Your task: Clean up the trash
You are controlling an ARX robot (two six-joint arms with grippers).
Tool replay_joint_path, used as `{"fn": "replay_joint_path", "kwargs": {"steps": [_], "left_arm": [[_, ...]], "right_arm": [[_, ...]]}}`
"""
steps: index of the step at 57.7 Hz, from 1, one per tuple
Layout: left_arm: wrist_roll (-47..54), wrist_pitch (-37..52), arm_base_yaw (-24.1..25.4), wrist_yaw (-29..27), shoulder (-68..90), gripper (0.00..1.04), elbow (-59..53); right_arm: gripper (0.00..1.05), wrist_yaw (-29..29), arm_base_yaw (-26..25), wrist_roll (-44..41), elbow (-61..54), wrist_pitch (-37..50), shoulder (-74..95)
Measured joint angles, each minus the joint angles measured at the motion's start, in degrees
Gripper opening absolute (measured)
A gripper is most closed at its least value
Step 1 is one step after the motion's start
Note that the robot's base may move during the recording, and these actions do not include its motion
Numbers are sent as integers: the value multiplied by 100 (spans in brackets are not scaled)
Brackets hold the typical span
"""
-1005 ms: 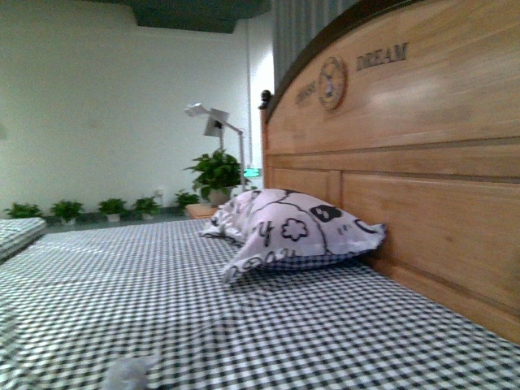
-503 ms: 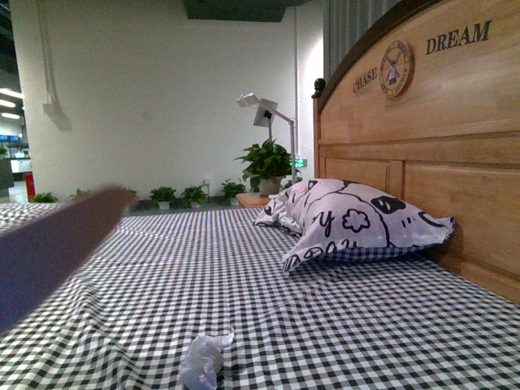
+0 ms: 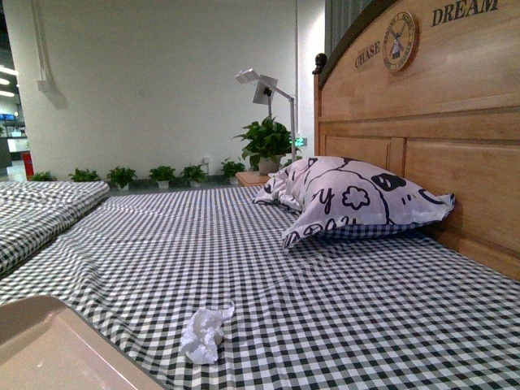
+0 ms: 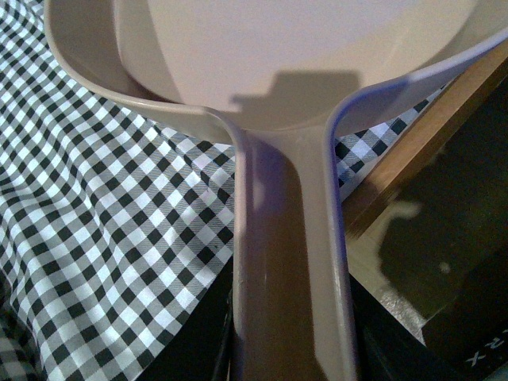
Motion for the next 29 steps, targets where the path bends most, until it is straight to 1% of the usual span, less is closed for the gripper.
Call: {"fn": "replay_joint_path", "kwargs": {"steps": [14,29], "left_arm": [[24,468,-251,-103,798,27,352],[39,660,-413,-197,1329,27,522]], "right_arm": [[21,0,0,0,0,0,0],[21,0,0,0,0,0,0]]}}
